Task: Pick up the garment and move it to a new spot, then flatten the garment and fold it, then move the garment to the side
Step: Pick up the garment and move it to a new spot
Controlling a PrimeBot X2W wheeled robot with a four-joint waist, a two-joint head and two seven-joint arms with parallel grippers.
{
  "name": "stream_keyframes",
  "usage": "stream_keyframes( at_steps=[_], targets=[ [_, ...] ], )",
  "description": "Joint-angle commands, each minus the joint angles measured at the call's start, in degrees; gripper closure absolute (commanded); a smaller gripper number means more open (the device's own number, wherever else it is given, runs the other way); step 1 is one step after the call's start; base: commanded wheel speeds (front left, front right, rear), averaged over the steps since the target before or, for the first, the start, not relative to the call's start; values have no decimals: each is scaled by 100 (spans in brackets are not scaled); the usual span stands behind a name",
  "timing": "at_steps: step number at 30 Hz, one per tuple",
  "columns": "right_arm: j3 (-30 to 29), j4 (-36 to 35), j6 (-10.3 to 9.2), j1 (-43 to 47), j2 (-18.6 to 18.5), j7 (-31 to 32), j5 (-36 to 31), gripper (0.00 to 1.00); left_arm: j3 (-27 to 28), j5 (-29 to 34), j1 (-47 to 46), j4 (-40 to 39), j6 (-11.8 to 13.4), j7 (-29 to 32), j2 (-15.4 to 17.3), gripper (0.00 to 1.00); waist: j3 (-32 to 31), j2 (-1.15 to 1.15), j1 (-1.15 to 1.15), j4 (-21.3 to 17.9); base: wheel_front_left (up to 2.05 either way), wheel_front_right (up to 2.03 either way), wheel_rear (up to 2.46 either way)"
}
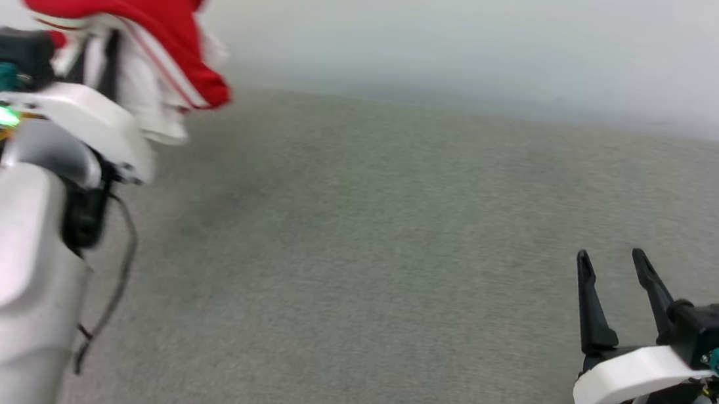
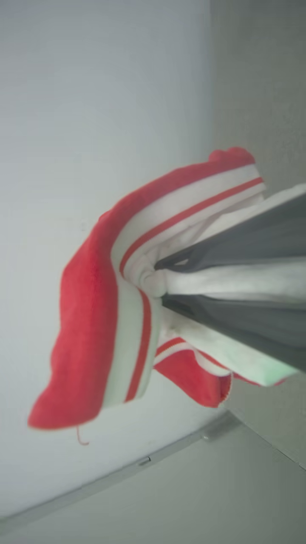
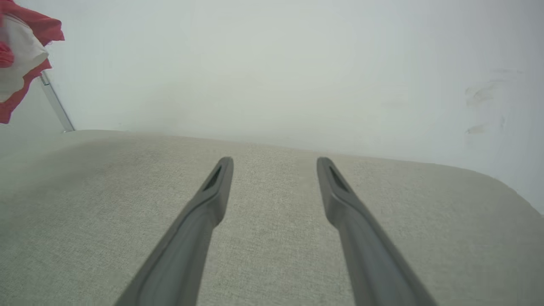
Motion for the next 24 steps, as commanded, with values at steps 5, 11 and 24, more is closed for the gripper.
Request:
stream_keyframes(
  at_steps=[5, 11, 24],
  targets=[
    [-86, -175, -6, 278, 6, 139, -5, 0, -490, -46, 634, -523, -127, 51, -581, 100, -293, 0, 1, -676, 0, 0, 0],
    [-124, -296, -5, 442, 7, 233, 66, 0, -1117, -198, 1390, -539, -302, 261, -1173, 100, -257, 0, 1, -1038, 0, 0, 0],
    [-59, -243, -6, 422, 5, 136, 248, 0, -2113, -183, 2422, 54, -380, 459, -1531, 0, -96, 0, 1, -1080, 0, 0, 0]
  ],
)
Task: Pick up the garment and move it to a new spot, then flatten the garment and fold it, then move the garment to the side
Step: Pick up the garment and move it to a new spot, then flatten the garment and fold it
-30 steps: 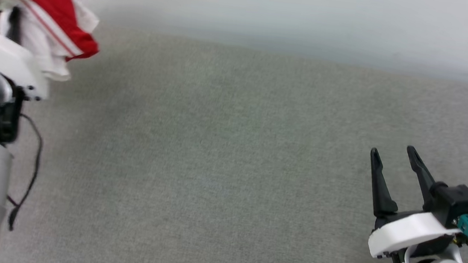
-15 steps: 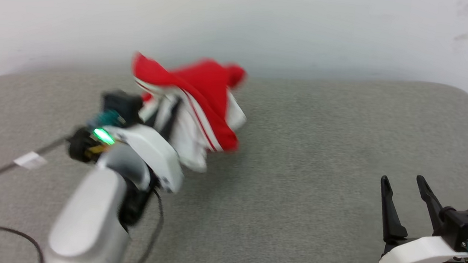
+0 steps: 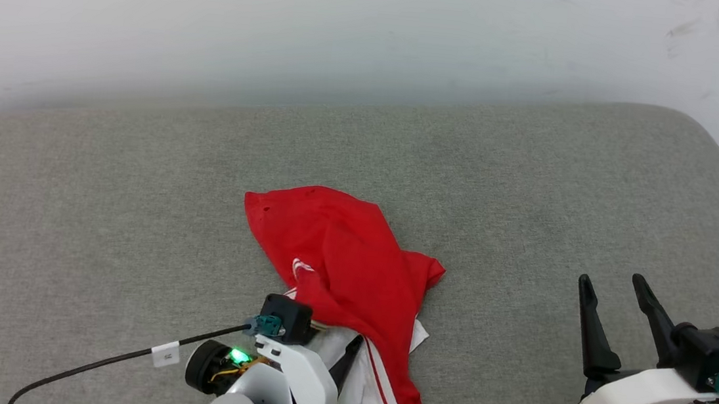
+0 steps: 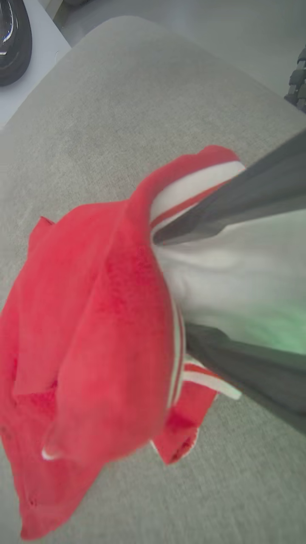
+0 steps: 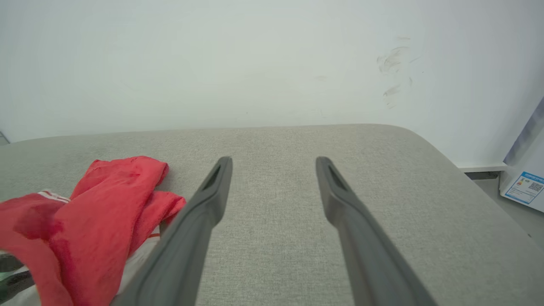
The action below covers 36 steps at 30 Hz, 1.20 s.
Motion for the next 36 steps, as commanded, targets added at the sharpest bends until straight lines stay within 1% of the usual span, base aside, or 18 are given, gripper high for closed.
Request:
stream_keyframes(
  at_steps=[1, 3, 6, 12, 13, 15, 17, 22, 23, 28, 36],
  targets=[
    [-36, 28, -5, 1, 5, -46, 39, 0, 3, 107, -43, -101, 100, -196, 39, 0, -30, 0, 0, 88, 0, 0, 0],
    [-38, 28, -5, 13, 5, -46, 35, 0, 15, 142, -59, -176, 149, -293, 44, 0, -39, 0, 0, 124, 0, 0, 0],
    [-80, 47, -5, 31, 5, -50, 13, 0, 92, 234, -72, -445, 312, -590, 83, 0, -101, 0, 0, 249, 0, 0, 0],
    [-114, 24, -4, 98, 5, -19, -29, 0, 417, 309, 116, -1061, 710, -1228, 220, 0, -247, 0, 0, 466, 0, 0, 0],
    [-120, -19, -4, 125, 5, 0, -67, 0, 654, 297, 239, -1376, 940, -1601, 274, 0, -286, 0, 0, 528, 0, 0, 0],
    [-124, -57, -5, 150, 5, 27, -89, 0, 851, 223, 381, -1563, 1057, -1842, 309, 0, -304, 0, 0, 552, 0, 0, 0],
    [-143, -106, -5, 169, 5, 39, -100, 0, 984, 174, 524, -1691, 1140, -1954, 355, 0, -324, 0, 0, 571, 0, 0, 0],
    [-162, -222, -5, 315, 5, 97, -125, 0, 1143, 231, 894, -1926, 1304, -1953, 616, 0, -401, 0, 0, 541, 0, 0, 0],
    [-144, -309, -5, 436, 5, 136, -101, 0, 1152, 256, 1082, -2005, 1348, -1877, 741, 0, -463, 0, 0, 511, 0, 0, 0],
    [-90, -473, -5, 618, 5, 208, -52, 0, 1105, 266, 1255, -2117, 1397, -1774, 799, 0, -524, 0, 0, 479, 0, 0, 0],
    [16, -586, -4, 689, 5, 273, 30, 0, 1107, 214, 1252, -2158, 1458, -1655, 849, 0, -542, 0, 0, 445, 0, 0, 0]
  ],
)
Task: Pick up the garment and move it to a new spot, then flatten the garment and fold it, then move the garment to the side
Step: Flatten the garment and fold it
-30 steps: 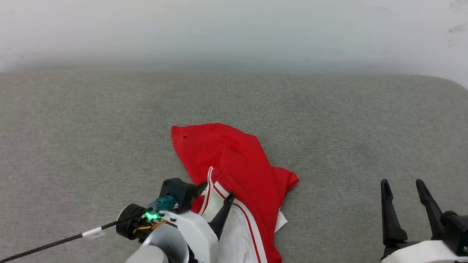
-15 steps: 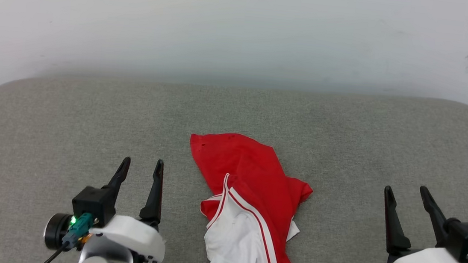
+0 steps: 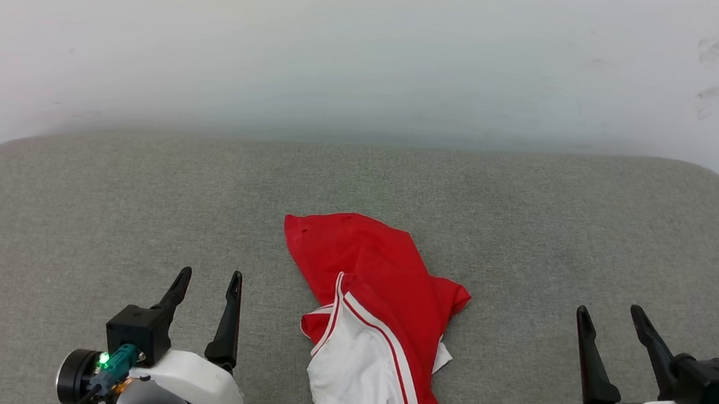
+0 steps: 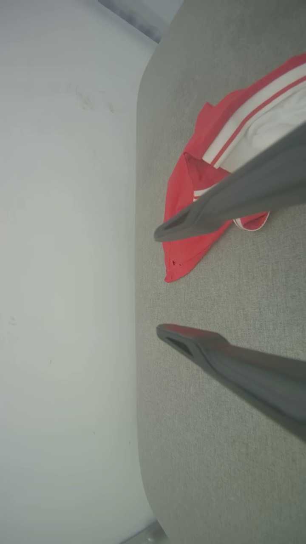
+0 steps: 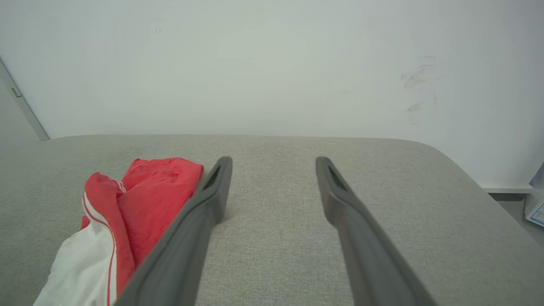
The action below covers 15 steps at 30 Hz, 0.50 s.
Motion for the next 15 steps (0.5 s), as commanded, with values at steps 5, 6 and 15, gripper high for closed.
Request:
stream_keyframes(
  at_steps=[5, 6, 15],
  targets=[
    [-7, -26, -4, 66, 5, 33, 47, 0, -157, -117, -235, -79, -276, 324, 116, 0, 33, 0, 0, 34, 0, 0, 0],
    [4, -26, -4, 62, 6, 40, 39, 0, -262, -161, -286, -22, -381, 583, 157, 0, 42, 0, 0, 40, 0, 0, 0],
    [123, -13, -5, -52, 4, 100, -4, 0, -1027, -886, -744, 357, -1147, 3078, 201, 0, 215, 0, 0, -60, 0, 0, 0]
  ],
)
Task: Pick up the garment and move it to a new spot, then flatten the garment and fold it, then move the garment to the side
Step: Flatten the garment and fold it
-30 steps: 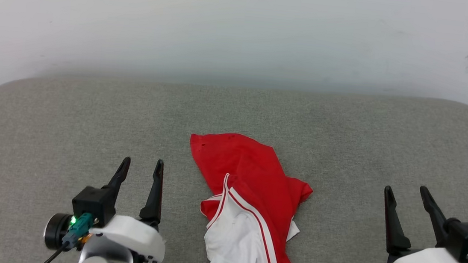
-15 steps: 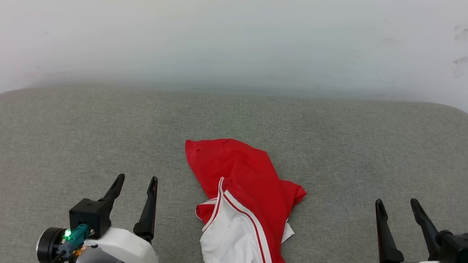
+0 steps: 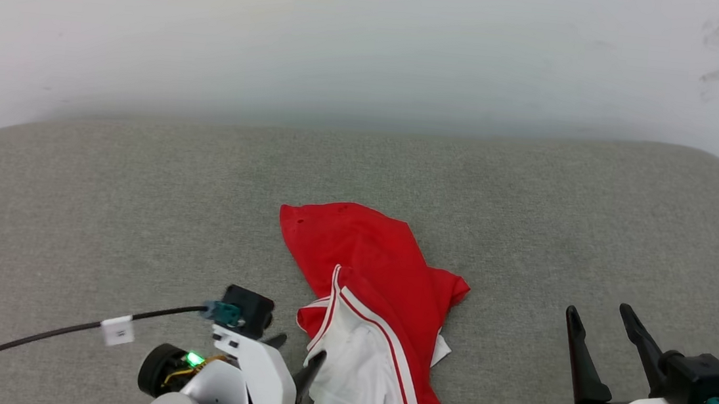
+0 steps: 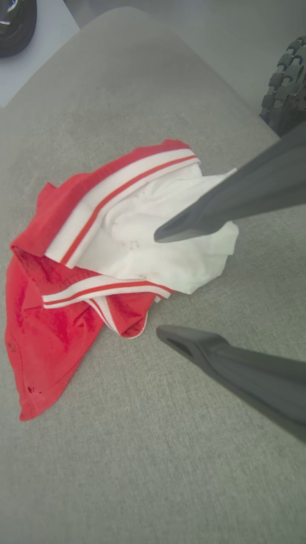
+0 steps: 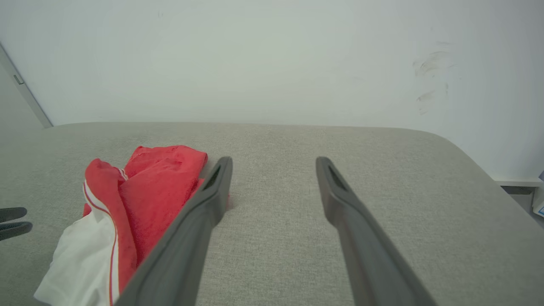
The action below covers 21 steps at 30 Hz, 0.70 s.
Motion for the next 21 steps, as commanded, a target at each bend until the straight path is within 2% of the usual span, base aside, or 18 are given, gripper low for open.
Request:
stream_keyframes(
  at_steps=[1, 7, 10, 11, 12, 13, 21],
  targets=[
    [16, 4, -6, -46, 4, 1, 13, 0, -68, -96, -72, 67, -35, 295, -2, 0, 62, 0, 0, -54, 0, 0, 0],
    [48, 75, -6, -124, 4, -45, 89, 0, -369, -378, -93, 167, -122, 1271, -15, 0, 245, 0, 0, -197, 0, 0, 0],
    [61, 127, -6, -173, 4, -69, 140, 0, -434, -342, -122, 148, -84, 1403, 6, 0, 320, 0, 0, -252, 0, 0, 0],
    [65, 148, -5, -166, 4, -83, 144, 0, -447, -352, -127, 166, -78, 1427, -4, 4, 331, 0, 0, -263, 0, 0, 0],
    [75, 167, -5, -171, 4, -96, 144, 0, -438, -338, -154, 176, -56, 1418, -3, 57, 346, 0, 0, -278, 0, 0, 0],
    [82, 186, -6, -188, 4, -105, 142, 0, -461, -304, -177, 200, -53, 1444, 6, 98, 360, 0, 0, -291, 0, 0, 0],
    [-17, 280, -5, -214, 5, -139, 170, 0, -305, -55, -370, -66, 106, 967, 113, 100, 377, 0, 0, -205, 0, 0, 0]
  ],
)
